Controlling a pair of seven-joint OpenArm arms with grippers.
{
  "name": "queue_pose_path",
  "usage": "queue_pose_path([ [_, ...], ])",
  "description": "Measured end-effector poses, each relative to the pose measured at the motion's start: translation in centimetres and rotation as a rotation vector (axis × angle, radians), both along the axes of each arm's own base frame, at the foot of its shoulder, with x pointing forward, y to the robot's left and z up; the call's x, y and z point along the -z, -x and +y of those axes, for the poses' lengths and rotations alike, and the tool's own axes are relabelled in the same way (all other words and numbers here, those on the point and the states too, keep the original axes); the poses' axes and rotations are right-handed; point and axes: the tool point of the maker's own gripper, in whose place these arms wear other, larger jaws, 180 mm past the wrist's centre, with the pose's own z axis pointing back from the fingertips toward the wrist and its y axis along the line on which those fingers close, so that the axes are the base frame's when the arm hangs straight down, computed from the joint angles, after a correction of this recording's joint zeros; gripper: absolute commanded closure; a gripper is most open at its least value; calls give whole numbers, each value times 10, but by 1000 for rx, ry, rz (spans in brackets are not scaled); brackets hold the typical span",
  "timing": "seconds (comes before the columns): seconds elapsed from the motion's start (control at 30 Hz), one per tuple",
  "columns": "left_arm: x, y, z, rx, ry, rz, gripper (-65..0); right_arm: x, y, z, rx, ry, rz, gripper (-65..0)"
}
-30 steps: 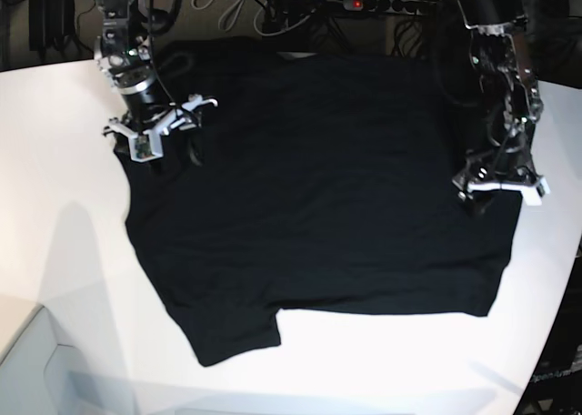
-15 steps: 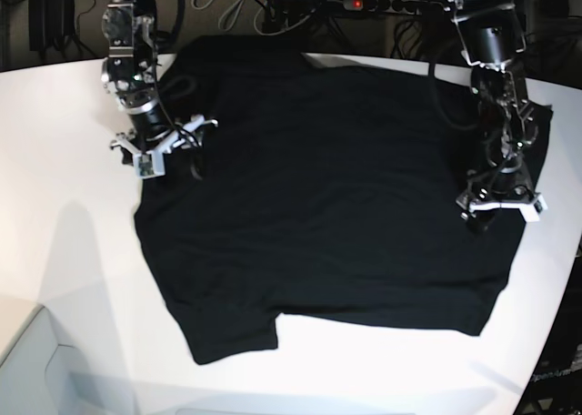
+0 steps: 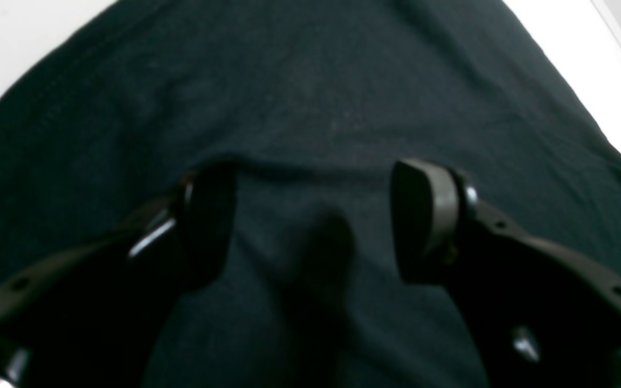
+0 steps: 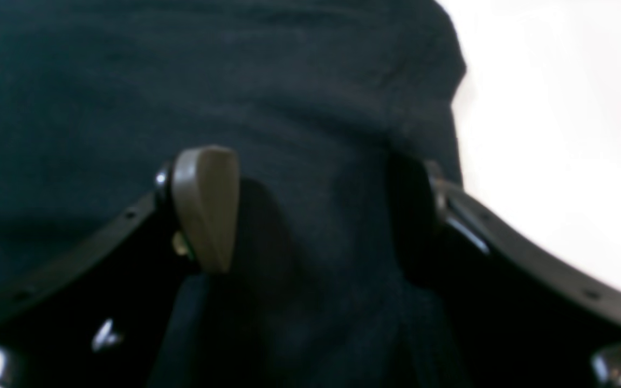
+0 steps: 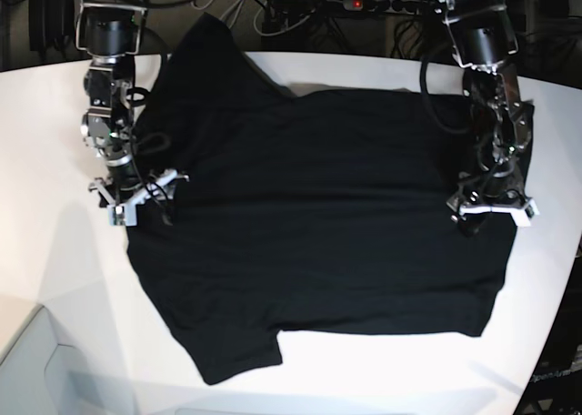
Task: Layout the t-shirt on the table in an organized manner, then fold the t-shirt properly
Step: 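Pull the shirt's shoulder edge outward with both grippers to flatten it, then grasp the shirt's shoulder corners with both grippers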
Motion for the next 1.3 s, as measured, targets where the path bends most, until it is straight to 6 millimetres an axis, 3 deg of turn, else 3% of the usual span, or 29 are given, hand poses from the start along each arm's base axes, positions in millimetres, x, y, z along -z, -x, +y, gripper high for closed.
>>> queue_pose_path([
  [0.13, -4, -9, -4, 10, 18, 6, -443, -10, -2, -2, -6, 39, 13, -409],
  [0.27, -22, -13, -14, 34, 27, -6, -443, -51, 4, -4, -6, 80, -99, -410],
  [0.43, -100, -22, -12, 61, -66, -195, -443, -93, 24, 9, -39, 109, -208, -411],
  [0.5, -109, -8, -17, 93, -84, -191, -443, -90, 45, 8, -35, 120, -187, -412],
  [0.67, -70, 56, -21, 133, -103, -35, -464, -56, 98, 16, 11, 70, -65, -423],
  [0.8, -59, 98, 25, 14, -139, 26, -520, -43, 120, 16, 58, 39, -23, -461],
  [0.9, -48, 127, 43, -21, -163, 93, -523, -32, 141, 13, 72, 39, 25, -463],
  [0.97, -45, 137, 48, -1, -176, 131, -523, -25, 152, 14, 79, 33, 51, -462],
  [1.1, -55, 141, 70, 7, -249, 133, -523, -20, 162, 15, 81, 30, 74, -462],
  [1.3, -27, 159, 77, 4, -221, 228, -523, -11, 181, 21, 96, 10, 119, -462],
])
